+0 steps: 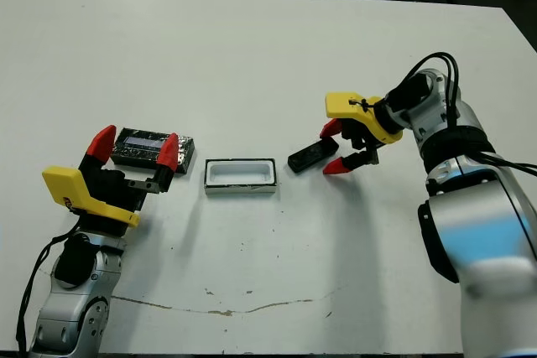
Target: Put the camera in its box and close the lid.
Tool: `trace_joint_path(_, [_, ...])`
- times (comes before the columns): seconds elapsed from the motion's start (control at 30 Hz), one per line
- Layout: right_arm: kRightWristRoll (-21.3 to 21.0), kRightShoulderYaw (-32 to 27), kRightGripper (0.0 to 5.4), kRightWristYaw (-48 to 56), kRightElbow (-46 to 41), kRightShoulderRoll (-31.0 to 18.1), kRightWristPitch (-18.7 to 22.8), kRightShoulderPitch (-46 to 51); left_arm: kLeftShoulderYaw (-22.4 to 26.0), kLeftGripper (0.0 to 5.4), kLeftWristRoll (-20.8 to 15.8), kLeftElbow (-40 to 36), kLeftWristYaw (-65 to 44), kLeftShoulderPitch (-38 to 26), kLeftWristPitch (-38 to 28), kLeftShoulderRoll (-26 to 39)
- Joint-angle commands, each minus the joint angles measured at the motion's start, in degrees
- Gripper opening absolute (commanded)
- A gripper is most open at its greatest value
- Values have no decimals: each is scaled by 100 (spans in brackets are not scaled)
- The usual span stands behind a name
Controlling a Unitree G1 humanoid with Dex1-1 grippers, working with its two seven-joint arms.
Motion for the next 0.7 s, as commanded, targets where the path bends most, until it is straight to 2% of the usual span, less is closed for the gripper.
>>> trace_joint_path(0.03, [-127, 109, 323, -116, 16, 57, 40, 269, 5, 540, 16, 12, 15, 79, 25, 21])
trace_joint_path(0.4, [-262, 308, 174, 23, -132, -56, 22, 195, 12, 540, -4, -30, 23, 91, 71, 14])
trace_joint_path(0.7, [-253, 358, 167, 369, -465, -381, -27, 10, 17, 540, 17, 3, 46, 83, 28, 4])
